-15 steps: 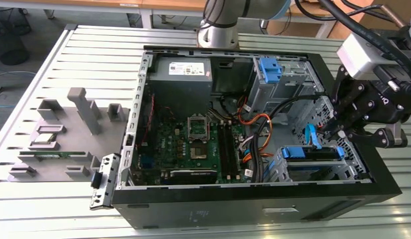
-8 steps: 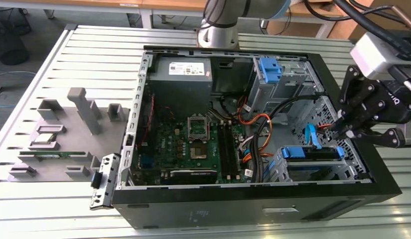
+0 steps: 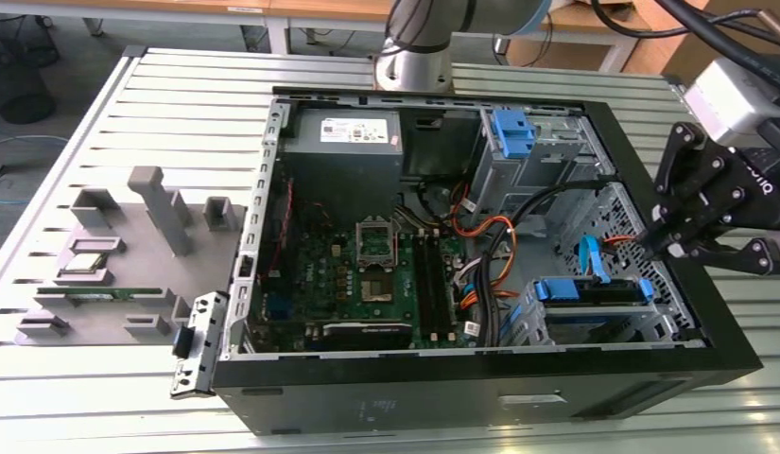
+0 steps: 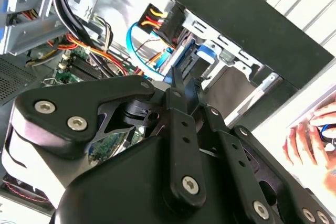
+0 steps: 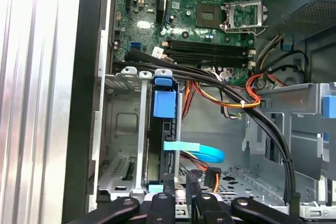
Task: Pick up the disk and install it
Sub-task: 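Insert the second disk wire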
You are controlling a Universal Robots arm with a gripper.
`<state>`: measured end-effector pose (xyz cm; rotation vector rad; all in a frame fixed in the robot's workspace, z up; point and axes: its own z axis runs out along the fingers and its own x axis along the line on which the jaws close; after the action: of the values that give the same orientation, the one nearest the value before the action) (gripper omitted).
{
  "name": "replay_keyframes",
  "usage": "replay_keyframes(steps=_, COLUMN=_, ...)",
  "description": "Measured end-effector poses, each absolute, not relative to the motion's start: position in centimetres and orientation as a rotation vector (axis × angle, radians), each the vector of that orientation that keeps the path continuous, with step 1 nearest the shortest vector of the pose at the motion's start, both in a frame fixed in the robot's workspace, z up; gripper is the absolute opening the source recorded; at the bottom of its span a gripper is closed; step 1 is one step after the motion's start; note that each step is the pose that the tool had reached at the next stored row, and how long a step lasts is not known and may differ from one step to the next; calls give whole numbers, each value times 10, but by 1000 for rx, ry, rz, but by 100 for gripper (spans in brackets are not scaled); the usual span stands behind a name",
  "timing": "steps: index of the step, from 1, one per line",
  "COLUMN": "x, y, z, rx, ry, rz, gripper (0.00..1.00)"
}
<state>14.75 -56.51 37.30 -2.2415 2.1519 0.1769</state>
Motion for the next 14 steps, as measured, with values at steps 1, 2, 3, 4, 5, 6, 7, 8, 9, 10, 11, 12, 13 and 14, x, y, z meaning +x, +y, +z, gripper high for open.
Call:
replay_keyframes(steps=1, x=148, y=-564, z=373, rx=-2242, ry=2152, rz=177, gripper=23)
replay_keyframes(steps=2, x=148, y=-562, z=372, rx=-2242, ry=2152, rz=177, gripper=23)
replay_keyframes(steps=3, x=148, y=-560, z=372, rx=-2242, ry=2152, rz=177, gripper=23)
replay_keyframes(steps=4, x=149, y=-559, z=372, rx=-2242, ry=2151, rz=177, gripper=23)
replay_keyframes(steps=5, x=149, y=-557, z=372, rx=-2242, ry=2151, rz=177, gripper=23)
replay_keyframes(steps=6, x=150, y=-555, z=371, rx=-2242, ry=2151, rz=177, gripper=23)
replay_keyframes(steps=7, x=150, y=-554, z=371, rx=-2242, ry=2151, rz=177, gripper=23)
replay_keyframes(steps=8, x=150, y=-552, z=370, rx=-2242, ry=2151, rz=177, gripper=23)
replay_keyframes(steps=9, x=151, y=-550, z=370, rx=-2243, ry=2151, rz=177, gripper=23)
replay_keyframes(steps=10, x=151, y=-549, z=370, rx=-2243, ry=2151, rz=178, gripper=23)
replay_keyframes(steps=11, x=152, y=-547, z=369, rx=-2243, ry=2151, rz=178, gripper=23)
replay_keyframes(steps=12, x=152, y=-546, z=368, rx=-2243, ry=2152, rz=178, gripper=23)
replay_keyframes(steps=13, x=153, y=-545, z=368, rx=-2244, ry=2152, rz=179, gripper=23)
replay_keyframes(steps=14, x=153, y=-543, z=367, rx=-2245, ry=2153, rz=179, gripper=23)
